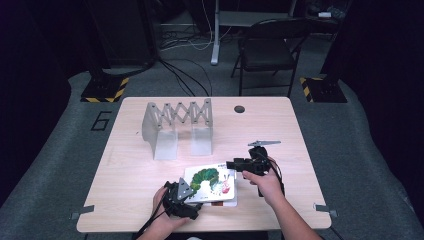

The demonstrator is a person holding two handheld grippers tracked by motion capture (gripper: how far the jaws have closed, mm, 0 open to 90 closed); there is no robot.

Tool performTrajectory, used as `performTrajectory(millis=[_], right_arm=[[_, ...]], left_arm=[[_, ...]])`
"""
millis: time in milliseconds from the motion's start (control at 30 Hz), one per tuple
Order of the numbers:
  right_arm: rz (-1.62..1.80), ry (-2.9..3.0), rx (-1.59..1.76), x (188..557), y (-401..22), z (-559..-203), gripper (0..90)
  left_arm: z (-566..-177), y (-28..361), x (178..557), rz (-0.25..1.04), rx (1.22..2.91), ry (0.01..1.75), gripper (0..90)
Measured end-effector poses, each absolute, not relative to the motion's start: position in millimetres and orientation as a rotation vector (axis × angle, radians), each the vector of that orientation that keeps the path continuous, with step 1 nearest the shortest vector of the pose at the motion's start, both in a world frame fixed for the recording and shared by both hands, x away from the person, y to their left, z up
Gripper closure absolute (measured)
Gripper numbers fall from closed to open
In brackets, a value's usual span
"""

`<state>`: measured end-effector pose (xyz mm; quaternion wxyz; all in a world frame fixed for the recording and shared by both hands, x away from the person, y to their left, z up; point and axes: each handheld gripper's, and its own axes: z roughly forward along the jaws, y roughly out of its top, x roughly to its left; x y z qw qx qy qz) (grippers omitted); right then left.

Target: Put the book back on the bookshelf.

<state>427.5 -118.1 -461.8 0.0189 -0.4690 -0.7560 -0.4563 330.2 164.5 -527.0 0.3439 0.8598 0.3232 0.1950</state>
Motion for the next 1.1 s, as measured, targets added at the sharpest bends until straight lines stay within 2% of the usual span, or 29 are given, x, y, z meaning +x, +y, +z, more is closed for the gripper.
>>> performTrajectory(millis=[433, 567, 1100], right_arm=[[-1.414, -2.342, -1.459, 427.6, -118.4, -461.9, 52.6], [-1.406, -2.354, -1.454, 427.8, -117.9, -462.5, 52.7], [-1.349, -2.36, -1.474, 433.4, -118.4, -471.7, 51.5]], left_arm=[[-526.6, 161.6, 325.4, 0.577, 2.238, 0.745, 5.5], [-525.9, 159.6, 321.7, 0.614, 2.248, 0.703, 10.5], [-529.6, 163.7, 320.8, 0.601, 2.204, 0.681, 12.6]])
